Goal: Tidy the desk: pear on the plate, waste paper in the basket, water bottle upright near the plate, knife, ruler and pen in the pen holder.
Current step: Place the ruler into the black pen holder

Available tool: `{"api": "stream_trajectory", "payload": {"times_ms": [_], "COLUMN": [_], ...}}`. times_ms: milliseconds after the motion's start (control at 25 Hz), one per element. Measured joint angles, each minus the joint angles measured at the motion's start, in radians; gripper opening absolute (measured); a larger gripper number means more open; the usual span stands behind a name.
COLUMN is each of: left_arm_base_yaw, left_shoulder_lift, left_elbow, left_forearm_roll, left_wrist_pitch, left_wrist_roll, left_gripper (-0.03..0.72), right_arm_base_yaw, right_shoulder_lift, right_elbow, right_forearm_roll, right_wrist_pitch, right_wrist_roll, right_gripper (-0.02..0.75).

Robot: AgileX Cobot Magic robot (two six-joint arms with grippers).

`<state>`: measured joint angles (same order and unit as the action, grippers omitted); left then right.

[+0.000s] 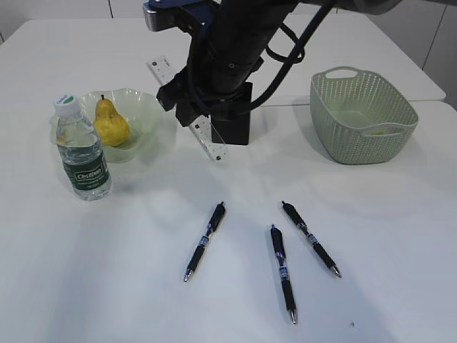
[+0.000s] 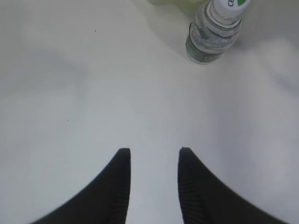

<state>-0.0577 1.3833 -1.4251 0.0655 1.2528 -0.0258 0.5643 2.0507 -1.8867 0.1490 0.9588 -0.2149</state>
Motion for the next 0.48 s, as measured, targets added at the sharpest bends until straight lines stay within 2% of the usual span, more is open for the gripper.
{"api": "stream_trajectory", "payload": {"times_ms": [480], "left_arm_base_yaw": [0.0], "left_shoulder_lift": [0.0], "left_elbow": [0.0], "left_forearm_roll": [0.0], "left_wrist_pitch": [0.0], "left_wrist_roll": [0.0], "left_gripper": [0.239], "right_arm_base_yaw": [-0.026], "right_shoulder_lift": [-0.008], "right_elbow": [0.151], "right_forearm_roll": [-0.014], "right_wrist_pitch": [-0.394], "right_wrist_roll": [0.016], "right_gripper": [0.299]}}
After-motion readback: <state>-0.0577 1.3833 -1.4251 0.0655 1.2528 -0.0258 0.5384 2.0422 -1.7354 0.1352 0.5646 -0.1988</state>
